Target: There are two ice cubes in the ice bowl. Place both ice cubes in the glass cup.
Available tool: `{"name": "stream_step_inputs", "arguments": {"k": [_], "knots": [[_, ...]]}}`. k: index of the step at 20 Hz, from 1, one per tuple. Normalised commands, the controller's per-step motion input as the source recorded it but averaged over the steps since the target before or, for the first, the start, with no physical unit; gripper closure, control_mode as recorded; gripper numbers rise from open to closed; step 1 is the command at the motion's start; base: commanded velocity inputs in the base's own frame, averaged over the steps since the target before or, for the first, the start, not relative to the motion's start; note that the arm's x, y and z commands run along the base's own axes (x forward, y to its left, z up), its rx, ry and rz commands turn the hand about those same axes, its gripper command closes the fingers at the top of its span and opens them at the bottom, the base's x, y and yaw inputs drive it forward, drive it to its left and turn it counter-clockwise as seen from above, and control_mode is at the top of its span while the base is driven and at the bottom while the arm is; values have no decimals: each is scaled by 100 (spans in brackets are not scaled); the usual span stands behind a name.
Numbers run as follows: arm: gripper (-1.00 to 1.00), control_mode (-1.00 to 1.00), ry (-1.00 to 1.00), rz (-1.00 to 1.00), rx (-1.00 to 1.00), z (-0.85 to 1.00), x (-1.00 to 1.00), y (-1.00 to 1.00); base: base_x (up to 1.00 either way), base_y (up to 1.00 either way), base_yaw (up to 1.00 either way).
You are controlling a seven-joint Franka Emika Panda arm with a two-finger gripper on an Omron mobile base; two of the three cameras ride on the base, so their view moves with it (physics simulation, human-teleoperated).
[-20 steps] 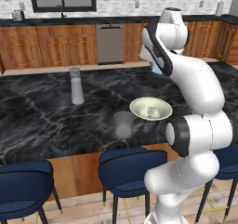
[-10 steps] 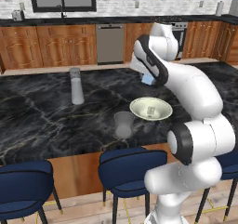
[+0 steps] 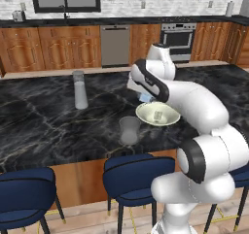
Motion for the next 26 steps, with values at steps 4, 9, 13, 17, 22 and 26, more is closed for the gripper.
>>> {"name": "stream_step_inputs", "arguments": {"k": [4, 9, 13, 17, 22, 26], "knots": [[100, -100, -3, 4, -2, -50, 20, 33, 0, 0, 0], [100, -100, -2, 2, -11, -39, 21, 21, 0, 0, 0], [100, -100, 0, 4, -3, -26, 6, 0, 0, 0, 0], [100, -100, 0, 3, 0, -41, 1, 1, 0, 0, 0], [100, -100, 0, 1, 0, -36, 12, 12, 0, 0, 0], [100, -100, 0, 0, 0, -19, 19, 15, 0, 0, 0]]}}
